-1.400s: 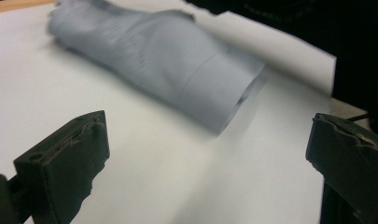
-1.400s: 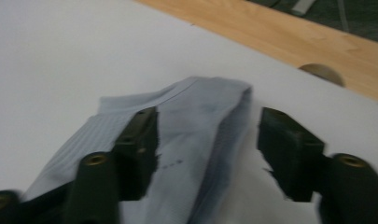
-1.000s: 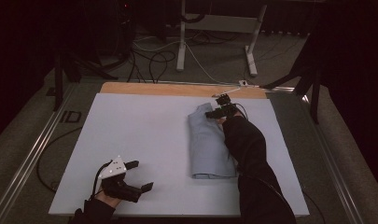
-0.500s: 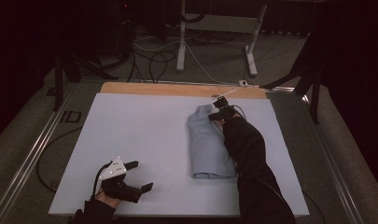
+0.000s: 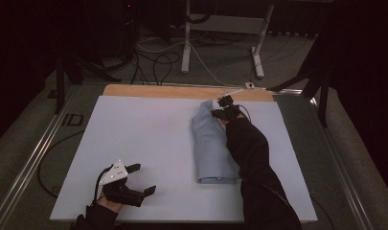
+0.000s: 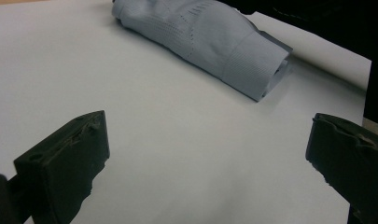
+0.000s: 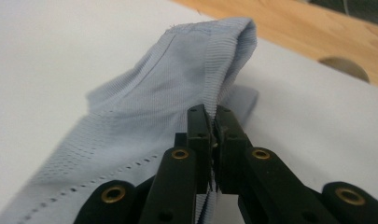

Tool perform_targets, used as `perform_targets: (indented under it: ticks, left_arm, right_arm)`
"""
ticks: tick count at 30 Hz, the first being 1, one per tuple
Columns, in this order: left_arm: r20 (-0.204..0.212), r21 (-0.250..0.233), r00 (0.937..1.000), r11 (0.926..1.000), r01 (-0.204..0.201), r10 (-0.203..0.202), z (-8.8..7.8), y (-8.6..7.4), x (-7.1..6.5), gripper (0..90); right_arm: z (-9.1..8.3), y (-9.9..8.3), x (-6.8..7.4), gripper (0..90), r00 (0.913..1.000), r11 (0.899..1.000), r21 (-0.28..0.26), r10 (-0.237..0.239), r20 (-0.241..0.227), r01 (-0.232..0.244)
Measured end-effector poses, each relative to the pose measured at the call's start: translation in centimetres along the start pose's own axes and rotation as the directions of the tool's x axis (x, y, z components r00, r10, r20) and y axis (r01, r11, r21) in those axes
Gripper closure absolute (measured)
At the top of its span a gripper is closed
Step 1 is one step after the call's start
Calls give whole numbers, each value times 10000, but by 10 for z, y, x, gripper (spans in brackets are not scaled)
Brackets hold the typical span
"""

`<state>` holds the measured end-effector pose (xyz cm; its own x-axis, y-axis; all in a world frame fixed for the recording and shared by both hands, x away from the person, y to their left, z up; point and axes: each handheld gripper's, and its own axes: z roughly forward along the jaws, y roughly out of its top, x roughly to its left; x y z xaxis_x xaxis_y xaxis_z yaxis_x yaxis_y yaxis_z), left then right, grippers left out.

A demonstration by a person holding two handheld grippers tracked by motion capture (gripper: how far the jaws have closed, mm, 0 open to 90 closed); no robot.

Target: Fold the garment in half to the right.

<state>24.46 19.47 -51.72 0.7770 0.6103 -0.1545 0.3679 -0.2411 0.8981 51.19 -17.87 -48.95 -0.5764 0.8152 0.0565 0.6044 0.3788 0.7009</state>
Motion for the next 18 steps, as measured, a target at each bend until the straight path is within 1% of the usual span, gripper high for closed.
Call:
perform_targets:
  ticks: [2, 3, 4, 5, 6, 7, 9, 12, 14, 16, 18]
  left_arm:
    - [4, 0, 10000, 10000, -29, 29, 0, 0, 0, 2]
    - [7, 0, 10000, 10000, -32, 32, 0, 0, 0, 2]
    - [5, 9, 10000, 10000, -20, 20, 0, 0, 1, 2]
    - [10, 14, 10000, 10000, 18, -18, 0, -1, 1, 2]
    - [10, 14, 10000, 10000, 18, -18, 0, -1, 1, 2]
    - [46, 13, 10000, 10000, 27, -27, 0, -1, 1, 2]
    - [58, 53, 10000, 10000, -10, 10, 1, -1, 1, 2]
    - [84, 83, 10000, 10000, 36, -37, 2, -2, 1, 2]
    - [80, 128, 10000, 9999, -20, 19, 3, -2, 0, 2]
    - [82, 99, 10000, 9999, 18, -19, 3, -2, 1, 2]
    - [75, 123, 10000, 9999, -41, 40, 3, -2, 0, 2]
  right_arm:
    - [5, -3, -2, 870, 9998, 9996, 216, 165, 61, -166]
    - [7, -4, -3, 869, 9998, 9993, 298, 220, 10, -220]
    - [9, -6, -4, 869, 9993, 9987, 344, 371, -44, -369]
    - [10, -7, -5, 869, 9988, 9980, 400, 480, -16, -479]
    - [10, -7, -5, 869, 9988, 9980, 400, 480, -16, -479]
    - [14, -10, -7, 869, 9983, 9971, 516, 567, -88, -562]
    - [15, -10, -8, 869, 9983, 9970, 521, 583, -88, -578]
    - [16, -11, -9, 868, 9983, 9973, 481, 558, -143, -551]
    - [18, -12, -10, 867, 9985, 9972, 525, 544, -28, -541]
    - [20, -15, -12, 865, 9974, 9956, 603, 715, 81, -718]
    - [22, -16, -12, 862, 9973, 9955, 600, 735, 81, -739]
